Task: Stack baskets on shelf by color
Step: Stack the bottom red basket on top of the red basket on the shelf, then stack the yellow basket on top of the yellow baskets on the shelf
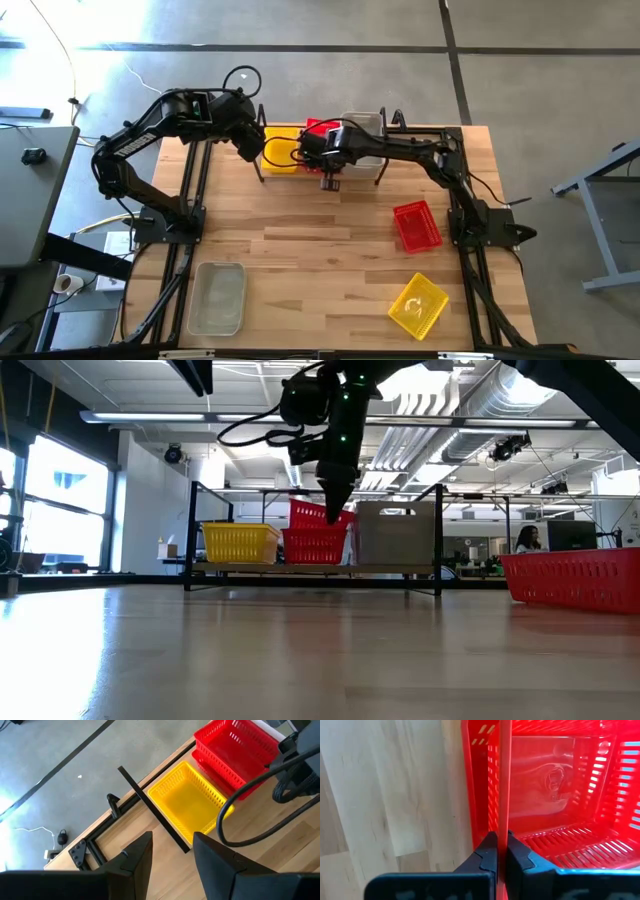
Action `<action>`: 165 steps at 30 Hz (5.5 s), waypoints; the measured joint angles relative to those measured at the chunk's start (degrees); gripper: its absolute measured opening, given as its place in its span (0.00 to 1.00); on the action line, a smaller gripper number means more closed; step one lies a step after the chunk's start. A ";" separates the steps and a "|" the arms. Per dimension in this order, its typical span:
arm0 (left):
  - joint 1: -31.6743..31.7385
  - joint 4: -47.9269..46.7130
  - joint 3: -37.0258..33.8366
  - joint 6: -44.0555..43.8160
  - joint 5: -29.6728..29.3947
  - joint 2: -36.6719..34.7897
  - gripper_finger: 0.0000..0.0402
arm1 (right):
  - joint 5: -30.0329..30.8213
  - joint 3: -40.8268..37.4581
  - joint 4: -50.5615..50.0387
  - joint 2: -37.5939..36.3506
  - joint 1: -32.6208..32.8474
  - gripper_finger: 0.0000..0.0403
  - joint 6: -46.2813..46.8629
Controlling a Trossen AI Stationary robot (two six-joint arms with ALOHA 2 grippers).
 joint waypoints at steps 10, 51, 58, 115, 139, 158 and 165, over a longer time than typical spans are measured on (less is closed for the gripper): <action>-0.02 0.00 0.00 0.90 1.46 0.02 0.33 | 0.21 0.00 -0.02 0.00 0.02 0.09 -0.55; -0.09 0.00 0.02 5.32 5.01 -1.16 0.33 | 7.26 10.82 -25.25 -2.73 18.87 0.27 38.91; -0.18 0.00 0.02 6.01 5.78 -1.16 0.33 | 6.59 -1.44 -25.57 -9.06 23.71 0.27 49.20; -10.01 3.52 0.02 -13.25 15.68 -0.79 0.33 | -5.78 -39.62 -4.64 -32.44 86.73 0.27 72.34; -15.30 3.52 0.02 -15.10 16.26 -0.79 0.33 | -8.41 -55.72 16.17 -32.44 81.75 0.27 54.75; -15.30 3.52 0.02 -14.89 16.13 -0.79 0.33 | -11.75 -59.65 21.90 -32.44 73.82 0.10 46.13; -15.30 3.52 0.02 -11.96 16.13 -0.79 0.33 | -15.78 -59.65 23.83 -32.46 67.24 0.02 40.90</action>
